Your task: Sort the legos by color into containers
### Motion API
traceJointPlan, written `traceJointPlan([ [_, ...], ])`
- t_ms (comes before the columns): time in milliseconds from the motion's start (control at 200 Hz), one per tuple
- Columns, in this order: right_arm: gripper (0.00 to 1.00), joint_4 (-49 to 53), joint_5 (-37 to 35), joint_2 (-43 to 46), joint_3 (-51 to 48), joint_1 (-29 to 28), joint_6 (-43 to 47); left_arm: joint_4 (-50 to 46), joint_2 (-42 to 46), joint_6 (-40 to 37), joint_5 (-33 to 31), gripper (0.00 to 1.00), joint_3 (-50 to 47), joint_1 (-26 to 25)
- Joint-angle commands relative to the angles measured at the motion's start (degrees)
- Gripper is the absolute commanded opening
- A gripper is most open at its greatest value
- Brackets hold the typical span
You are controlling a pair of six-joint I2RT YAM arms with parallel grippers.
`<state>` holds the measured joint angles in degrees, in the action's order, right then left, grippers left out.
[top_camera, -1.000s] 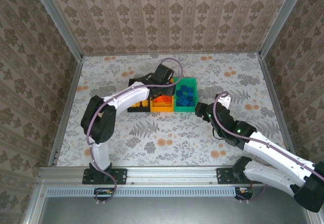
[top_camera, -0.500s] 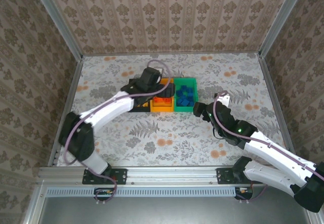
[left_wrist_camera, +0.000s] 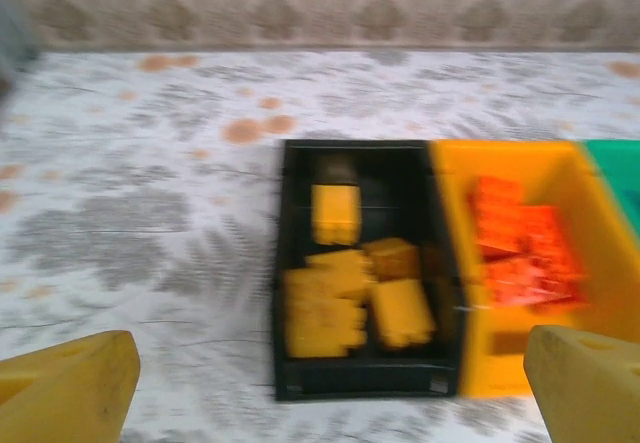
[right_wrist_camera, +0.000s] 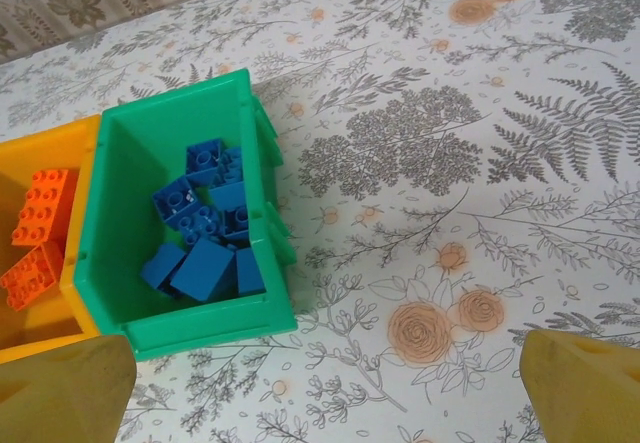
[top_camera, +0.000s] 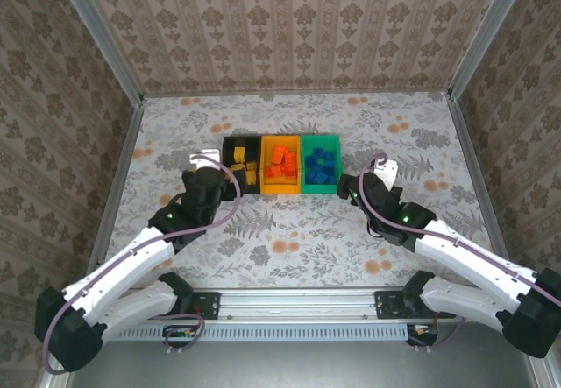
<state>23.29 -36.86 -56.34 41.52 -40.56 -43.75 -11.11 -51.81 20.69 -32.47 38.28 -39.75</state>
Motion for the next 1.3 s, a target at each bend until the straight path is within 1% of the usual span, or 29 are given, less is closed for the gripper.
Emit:
traceJointPlan([
  [0, 1.0, -1.9, -2.7, 0.0, -1.4, 0.4, -0.2, 2.2, 1.3, -7.5, -14.5, 1.0, -2.9, 4.3],
  [50, 1.0, -3.2, -2.4, 0.2, -2.2, 0.5, 0.4, 5.2, 1.1, -10.7, -14.7, 1.0, -4.5, 7.9],
  [115, 1.0, -4.8, -2.0, 0.3, -3.0, 0.5, 1.9, 8.3, -0.1, -12.3, -13.4, 1.0, -6.1, 13.0],
  [150, 1.0, -5.2, -2.1, 0.4, -3.3, 0.6, 2.5, 9.9, -1.6, -11.9, -12.5, 1.0, -6.8, 16.8],
  [220, 1.0, -5.5, -2.7, 0.5, -3.5, 0.6, 3.3, 13.5, -5.5, -10.8, -9.7, 1.0, -8.0, 22.2],
  [255, 1.0, -5.4, -3.3, 0.5, -3.5, 0.7, 3.5, 16.3, -7.8, -10.7, -7.9, 1.0, -8.8, 24.2],
  [285, 1.0, -5.4, -3.8, 0.6, -3.6, 0.7, 3.7, 19.2, -9.9, -11.4, -7.7, 1.0, -9.4, 25.1],
  [340, 1.0, -5.3, -4.5, 0.8, -4.0, 0.8, 3.9, 25.8, -14.1, -14.3, -9.8, 1.0, -10.4, 25.4],
  [420, 1.0, -5.5, -5.6, 1.4, -5.0, 1.1, 4.2, 35.5, -20.5, -19.9, -9.6, 1.0, -11.0, 25.4],
  [515, 1.0, -6.3, -5.9, 2.5, -6.5, 1.5, 4.7, 43.3, -27.1, -25.5, -6.3, 1.0, -11.3, 25.4],
  [560, 1.0, -6.6, -6.0, 3.0, -6.9, 1.8, 5.0, 47.1, -29.9, -28.1, -5.9, 1.0, -11.6, 25.4],
  [590, 1.0, -6.8, -5.9, 3.4, -7.2, 2.1, 5.2, 47.8, -30.8, -28.8, -6.5, 1.0, -11.1, 24.9],
  [695, 1.0, -8.1, -5.8, 4.3, -8.2, 2.6, 6.1, 53.9, -33.2, -31.0, -0.5, 1.0, -11.5, 25.4],
  [760, 1.0, -9.1, -5.8, 4.4, -8.7, 3.0, 6.4, 54.9, -34.4, -30.1, 1.5, 1.0, -11.3, 25.9],
  [810, 1.0, -9.6, -5.8, 4.3, -9.1, 3.3, 6.6, 58.7, -36.1, -31.4, 2.0, 1.0, -11.9, 25.9],
  [840, 1.0, -10.0, -5.8, 4.2, -9.2, 3.5, 6.8, 56.6, -36.0, -30.2, 1.6, 1.0, -11.1, 26.2],
  [880, 1.0, -10.3, -5.9, 3.8, -9.3, 3.9, 6.9, 53.8, -35.7, -28.9, 3.8, 1.0, -10.1, 27.4],
  [945, 1.0, -10.7, -5.8, 3.4, -9.4, 4.4, 7.4, 52.7, -35.5, -26.8, 5.9, 1.0, -9.9, 29.5],
  [1035, 1.0, -11.1, -5.7, 2.5, -9.4, 4.9, 8.0, 51.6, -35.1, -24.9, 9.1, 1.0, -9.9, 31.6],
  [1200, 1.0, -11.3, -5.5, 1.4, -9.6, 6.1, 8.0, 49.8, -35.3, -24.0, 13.0, 1.0, -9.1, 33.2],
  [1260, 1.0, -11.5, -5.0, 1.4, -9.8, 6.3, 8.0, 50.1, -35.0, -23.9, 13.8, 1.0, -9.4, 33.5],
  [1295, 1.0, -11.8, -4.7, 1.4, -9.9, 6.4, 8.2, 51.9, -34.7, -24.1, 15.1, 1.0, -10.4, 33.7],
])
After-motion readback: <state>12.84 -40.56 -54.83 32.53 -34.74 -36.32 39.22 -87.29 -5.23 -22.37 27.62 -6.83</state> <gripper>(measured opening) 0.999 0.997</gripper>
